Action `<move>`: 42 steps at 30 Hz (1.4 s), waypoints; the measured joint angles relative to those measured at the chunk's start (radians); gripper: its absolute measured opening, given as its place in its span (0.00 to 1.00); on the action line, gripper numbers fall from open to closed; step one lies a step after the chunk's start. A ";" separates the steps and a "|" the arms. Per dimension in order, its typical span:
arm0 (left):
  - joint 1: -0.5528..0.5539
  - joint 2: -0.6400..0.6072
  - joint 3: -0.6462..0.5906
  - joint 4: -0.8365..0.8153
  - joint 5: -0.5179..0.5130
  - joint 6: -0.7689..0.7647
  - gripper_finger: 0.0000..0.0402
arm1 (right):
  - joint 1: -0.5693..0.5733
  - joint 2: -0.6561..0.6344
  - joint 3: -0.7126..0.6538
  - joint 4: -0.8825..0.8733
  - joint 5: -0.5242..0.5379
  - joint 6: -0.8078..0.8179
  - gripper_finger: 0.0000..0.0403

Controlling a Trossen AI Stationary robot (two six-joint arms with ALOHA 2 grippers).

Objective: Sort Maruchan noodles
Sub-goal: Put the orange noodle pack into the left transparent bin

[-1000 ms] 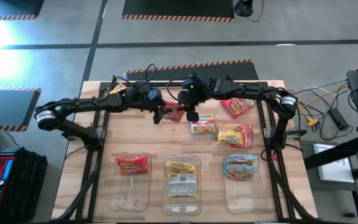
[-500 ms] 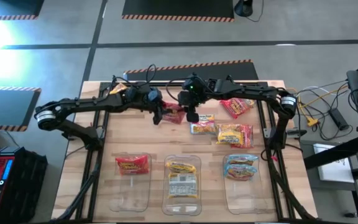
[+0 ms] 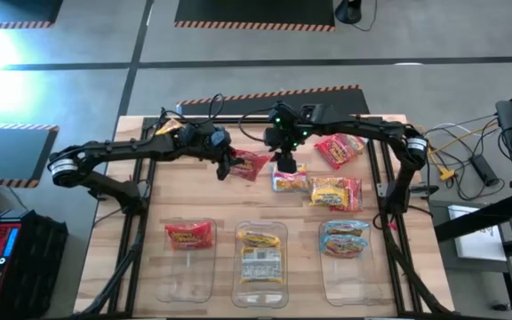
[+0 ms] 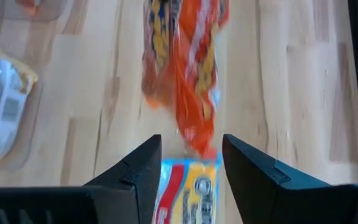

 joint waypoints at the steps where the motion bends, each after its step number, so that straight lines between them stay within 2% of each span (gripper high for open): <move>1: 0.000 -0.004 0.000 -0.004 0.000 -0.001 0.25 | -0.005 -0.008 0.005 -0.026 0.000 0.000 0.40; 5: 0.000 -0.037 0.000 -0.010 -0.003 -0.018 0.25 | -0.037 -0.070 -0.005 -0.091 -0.004 0.006 0.41; 11: -0.001 -0.135 0.000 -0.103 -0.006 -0.022 0.25 | -0.089 -0.182 -0.069 -0.099 -0.004 0.116 0.39; 15: -0.031 -0.241 0.000 -0.196 -0.008 -0.091 0.25 | -0.083 -0.247 -0.159 -0.019 -0.007 0.199 0.38; 19: -0.117 -0.362 0.000 -0.264 -0.015 -0.134 0.25 | -0.060 -0.305 -0.266 0.082 -0.007 0.280 0.36; 23: -0.259 -0.468 0.001 -0.366 -0.126 -0.203 0.25 | -0.030 -0.366 -0.369 0.176 -0.006 0.391 0.35; 28: -0.498 -0.554 0.001 -0.477 -0.332 -0.337 0.25 | 0.024 -0.445 -0.480 0.316 0.000 0.531 0.35; 34: -0.811 -0.588 0.001 -0.505 -0.541 -0.487 0.25 | 0.126 -0.532 -0.574 0.368 0.170 0.644 0.34; 37: -0.960 -0.583 0.001 -0.558 -0.672 -0.614 0.25 | 0.182 -0.570 -0.611 0.368 0.248 0.670 0.34; 42: -1.188 -0.541 0.001 -0.596 -0.884 -0.830 0.25 | 0.252 -0.612 -0.654 0.369 0.317 0.704 0.34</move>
